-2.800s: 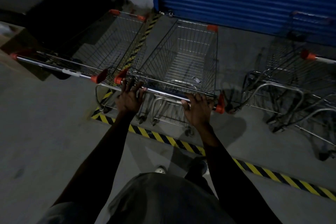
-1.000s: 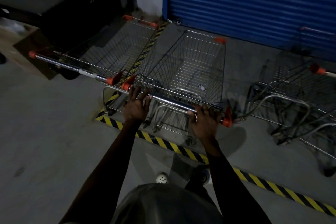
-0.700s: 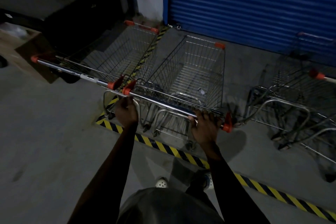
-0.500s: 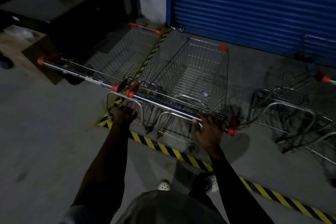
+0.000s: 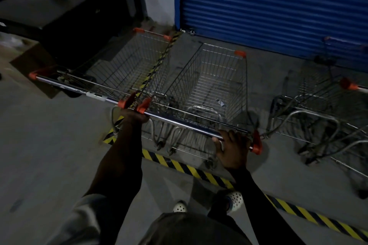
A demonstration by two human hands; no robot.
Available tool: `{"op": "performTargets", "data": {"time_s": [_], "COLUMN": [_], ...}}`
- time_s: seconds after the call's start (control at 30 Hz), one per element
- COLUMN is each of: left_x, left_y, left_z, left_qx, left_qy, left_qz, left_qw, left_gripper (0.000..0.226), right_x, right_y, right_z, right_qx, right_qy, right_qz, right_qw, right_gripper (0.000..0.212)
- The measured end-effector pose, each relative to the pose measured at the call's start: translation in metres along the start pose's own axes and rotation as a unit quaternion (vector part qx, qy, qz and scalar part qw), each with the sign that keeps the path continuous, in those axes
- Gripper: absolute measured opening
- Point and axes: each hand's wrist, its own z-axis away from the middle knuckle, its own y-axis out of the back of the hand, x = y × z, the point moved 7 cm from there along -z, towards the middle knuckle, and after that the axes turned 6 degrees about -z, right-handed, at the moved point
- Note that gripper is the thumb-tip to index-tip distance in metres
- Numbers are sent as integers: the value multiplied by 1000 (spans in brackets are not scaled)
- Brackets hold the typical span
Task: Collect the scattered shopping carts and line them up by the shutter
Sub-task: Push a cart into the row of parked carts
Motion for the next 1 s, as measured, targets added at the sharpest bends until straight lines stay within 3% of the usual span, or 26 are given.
{"op": "performTargets", "data": {"time_s": [0.17,0.53,0.9,1.0], "left_x": [-2,0,-8,1], "left_y": [15,-8,-4,8], "left_z": [-2,19,28,21], "left_qx": [64,-4,25,69], "left_qy": [-1,-31,-8,-77], "left_qz": [17,-13,50,7], "left_qw": [998,999,998,995], "left_gripper": [40,74,61,44], "right_x": [-2,-4,-3,-4], "right_y": [0,1,-1,1], "right_z": [2,2,2,1], "right_qx": [13,-1,-5,-3], "right_qy": [-3,-2,-5,-7], "right_qz": [11,17,27,29], "right_qw": [1000,1000,1000,1000], "right_gripper": [32,35,32,31]}}
